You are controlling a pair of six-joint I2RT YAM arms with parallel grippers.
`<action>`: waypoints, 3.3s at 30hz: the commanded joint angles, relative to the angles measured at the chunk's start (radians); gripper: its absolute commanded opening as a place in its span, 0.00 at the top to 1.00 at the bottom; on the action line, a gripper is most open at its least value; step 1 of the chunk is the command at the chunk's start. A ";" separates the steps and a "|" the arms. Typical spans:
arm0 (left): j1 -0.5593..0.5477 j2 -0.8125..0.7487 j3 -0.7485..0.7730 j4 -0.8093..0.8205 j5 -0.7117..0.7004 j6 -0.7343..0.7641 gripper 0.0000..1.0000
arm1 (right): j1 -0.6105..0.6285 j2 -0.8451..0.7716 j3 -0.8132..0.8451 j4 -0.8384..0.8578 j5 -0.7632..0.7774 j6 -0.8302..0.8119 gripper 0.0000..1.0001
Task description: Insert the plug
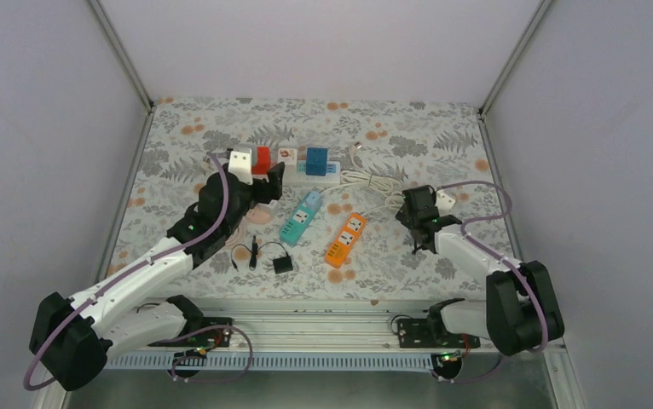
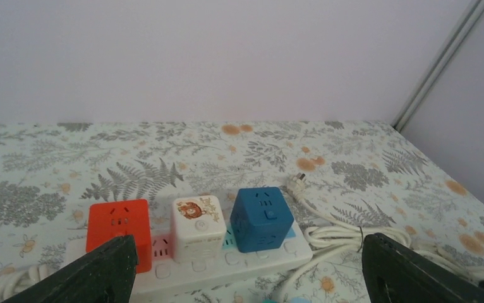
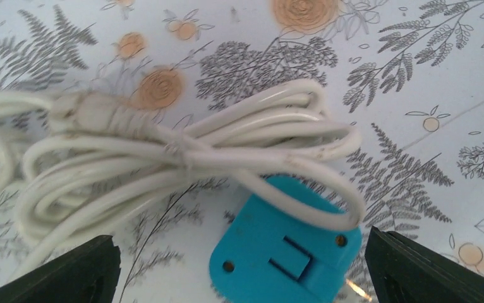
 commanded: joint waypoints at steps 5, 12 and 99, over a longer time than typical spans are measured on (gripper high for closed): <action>0.033 -0.004 -0.016 0.002 0.114 -0.030 0.12 | -0.179 0.054 -0.031 0.118 -0.182 -0.077 0.00; 0.037 0.003 -0.019 0.007 0.127 -0.034 0.12 | -0.219 0.013 -0.050 0.139 -0.309 -0.120 0.00; 0.052 0.214 0.110 -0.012 0.699 -0.089 0.10 | 0.224 -0.290 -0.125 0.292 -0.660 -0.316 0.35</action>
